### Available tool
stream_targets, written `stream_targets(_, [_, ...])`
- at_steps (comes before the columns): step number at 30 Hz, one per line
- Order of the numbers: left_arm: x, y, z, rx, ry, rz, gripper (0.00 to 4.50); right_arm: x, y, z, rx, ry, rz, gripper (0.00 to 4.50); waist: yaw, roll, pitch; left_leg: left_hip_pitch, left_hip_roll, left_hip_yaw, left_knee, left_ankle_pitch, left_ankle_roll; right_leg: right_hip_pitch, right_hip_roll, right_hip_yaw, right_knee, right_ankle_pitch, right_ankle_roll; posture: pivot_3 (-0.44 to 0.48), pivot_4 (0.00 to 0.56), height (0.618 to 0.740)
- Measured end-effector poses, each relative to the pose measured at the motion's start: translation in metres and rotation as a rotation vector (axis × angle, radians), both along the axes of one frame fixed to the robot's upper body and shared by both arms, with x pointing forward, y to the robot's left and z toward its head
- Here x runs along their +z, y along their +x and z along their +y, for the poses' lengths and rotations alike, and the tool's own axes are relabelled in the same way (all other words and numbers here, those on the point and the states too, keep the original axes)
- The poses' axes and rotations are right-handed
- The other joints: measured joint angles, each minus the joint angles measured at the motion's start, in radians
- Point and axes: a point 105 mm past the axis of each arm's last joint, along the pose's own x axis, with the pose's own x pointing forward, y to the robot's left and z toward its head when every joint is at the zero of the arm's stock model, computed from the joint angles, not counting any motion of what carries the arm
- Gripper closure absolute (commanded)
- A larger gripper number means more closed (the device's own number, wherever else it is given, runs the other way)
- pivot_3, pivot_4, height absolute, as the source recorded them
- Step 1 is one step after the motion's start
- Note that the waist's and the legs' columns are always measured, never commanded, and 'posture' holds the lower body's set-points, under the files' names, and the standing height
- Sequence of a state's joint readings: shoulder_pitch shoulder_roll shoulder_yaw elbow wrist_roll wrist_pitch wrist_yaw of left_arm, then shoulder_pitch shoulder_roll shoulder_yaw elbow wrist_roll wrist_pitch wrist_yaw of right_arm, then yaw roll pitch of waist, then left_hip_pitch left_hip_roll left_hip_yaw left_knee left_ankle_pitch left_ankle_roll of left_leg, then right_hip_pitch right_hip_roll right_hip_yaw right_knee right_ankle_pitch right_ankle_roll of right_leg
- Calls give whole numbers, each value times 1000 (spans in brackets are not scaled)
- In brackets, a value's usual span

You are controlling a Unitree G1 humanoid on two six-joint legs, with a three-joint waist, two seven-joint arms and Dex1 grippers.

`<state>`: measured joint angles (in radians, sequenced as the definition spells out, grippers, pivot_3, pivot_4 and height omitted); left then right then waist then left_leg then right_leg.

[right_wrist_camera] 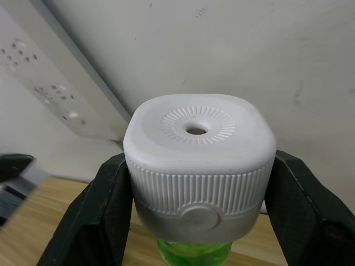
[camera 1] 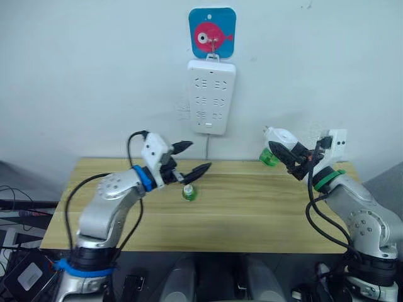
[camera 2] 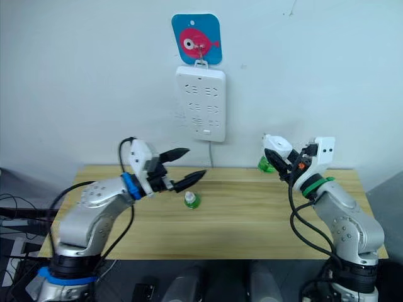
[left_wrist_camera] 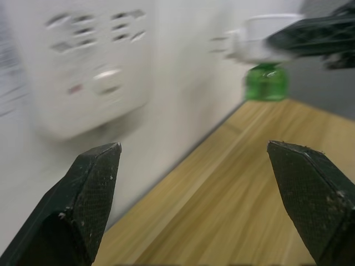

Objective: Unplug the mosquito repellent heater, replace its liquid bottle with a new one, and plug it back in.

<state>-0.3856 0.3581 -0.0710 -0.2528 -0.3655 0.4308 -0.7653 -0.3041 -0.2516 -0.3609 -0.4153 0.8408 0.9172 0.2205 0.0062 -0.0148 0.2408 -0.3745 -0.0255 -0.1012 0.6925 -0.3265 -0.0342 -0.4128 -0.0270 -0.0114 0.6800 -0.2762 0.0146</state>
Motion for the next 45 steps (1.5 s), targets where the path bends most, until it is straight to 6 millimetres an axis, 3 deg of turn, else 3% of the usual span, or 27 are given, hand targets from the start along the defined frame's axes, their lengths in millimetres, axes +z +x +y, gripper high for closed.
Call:
stream_targets(5, [6,0,-37,-86,-58,-32,23,12,2,-4,-11,198,48,1550,-5,0,0,0,0,1,-1,0,0,-1,0,0,1,0,0,43,221,740])
stream_targets(19, [16,5,-70,-124,-176,-99,23,25,-12,4,22,609,217,1550,-12,0,0,-2,1,3,1,0,1,-1,0,1,1,0,0,11,217,740])
stream_targets(42, [16,4,-80,-105,-202,-110,23,33,-20,16,63,630,242,1550,-13,0,0,-2,1,3,1,0,1,-1,1,1,1,0,0,1,220,740])
stream_targets(45, [14,2,-83,-110,-204,-101,799,33,-20,17,69,623,249,1550,-12,0,0,-2,1,3,1,0,1,-1,1,1,1,0,0,2,221,740])
